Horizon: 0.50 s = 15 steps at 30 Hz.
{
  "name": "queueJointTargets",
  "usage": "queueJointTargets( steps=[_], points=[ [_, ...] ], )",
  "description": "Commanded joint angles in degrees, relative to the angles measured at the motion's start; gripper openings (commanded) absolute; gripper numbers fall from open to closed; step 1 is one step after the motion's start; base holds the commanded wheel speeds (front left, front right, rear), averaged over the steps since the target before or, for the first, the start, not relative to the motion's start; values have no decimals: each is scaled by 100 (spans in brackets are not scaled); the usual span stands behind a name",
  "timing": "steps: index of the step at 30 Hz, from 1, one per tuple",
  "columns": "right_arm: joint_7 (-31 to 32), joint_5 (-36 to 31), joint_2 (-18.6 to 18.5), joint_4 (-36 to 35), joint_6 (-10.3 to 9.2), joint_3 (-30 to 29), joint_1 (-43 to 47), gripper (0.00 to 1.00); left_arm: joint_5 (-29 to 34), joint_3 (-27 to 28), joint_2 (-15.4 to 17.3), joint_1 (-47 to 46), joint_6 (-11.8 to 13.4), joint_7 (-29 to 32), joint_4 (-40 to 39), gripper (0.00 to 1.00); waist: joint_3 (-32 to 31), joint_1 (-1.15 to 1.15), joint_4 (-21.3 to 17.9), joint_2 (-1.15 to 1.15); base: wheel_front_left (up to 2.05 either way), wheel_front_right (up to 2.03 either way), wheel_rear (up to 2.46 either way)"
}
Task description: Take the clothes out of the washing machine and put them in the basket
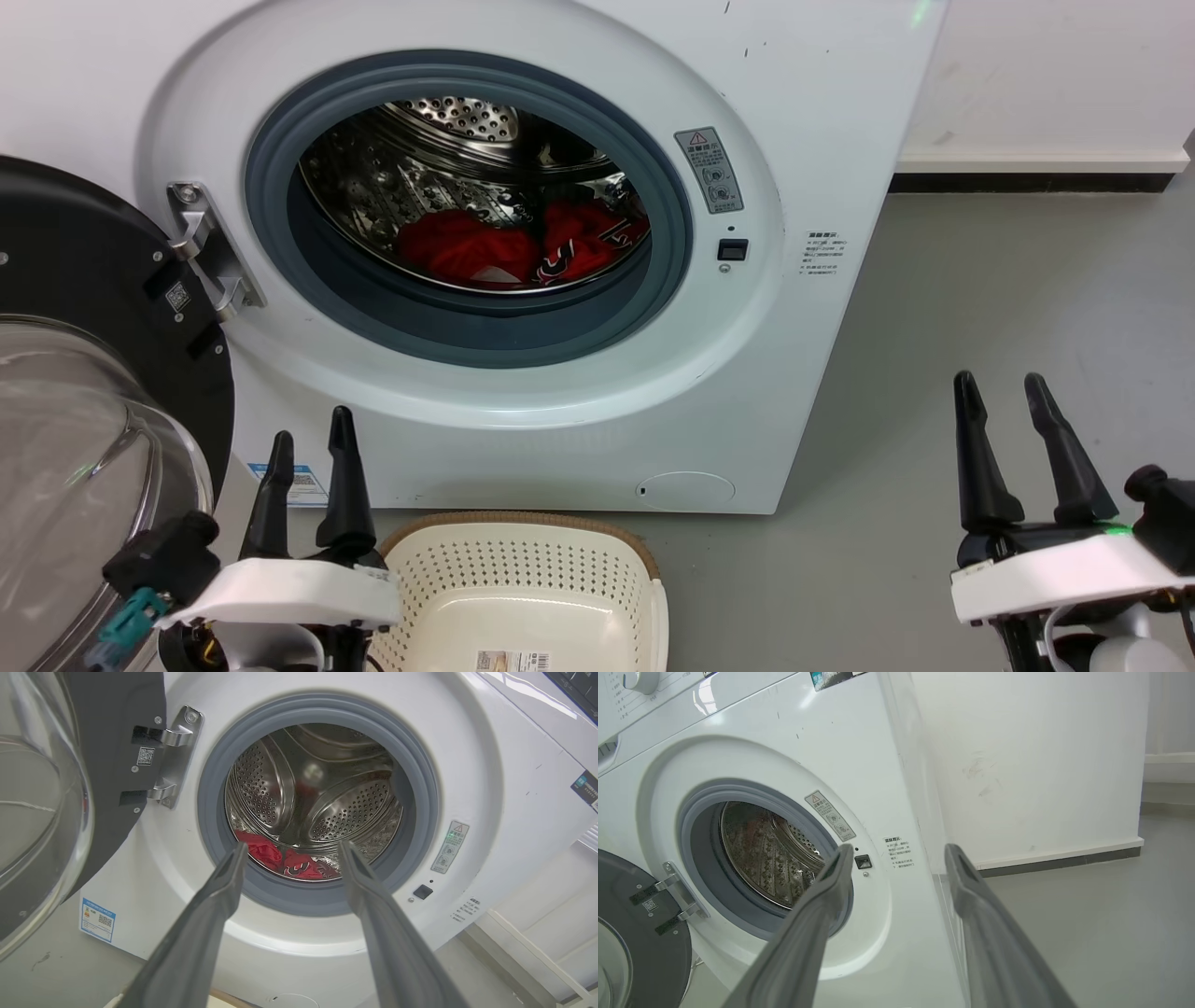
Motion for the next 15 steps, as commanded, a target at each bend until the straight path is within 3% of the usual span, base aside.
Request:
queueJointTargets(
  steps=[1, 15],
  points=[
    [-59, -202, -22, -51, 0, -25, 13, 100, 210, -44, 15, 24, 36, -50, -109, 100, -1, 0, -2, 0, 0, 0, 0],
    [-269, -1238, -27, -16, 0, -74, 77, 100, 1259, -723, 345, 61, 622, -260, -208, 100, 29, 0, -20, 0, 0, 0, 0]
  ],
)
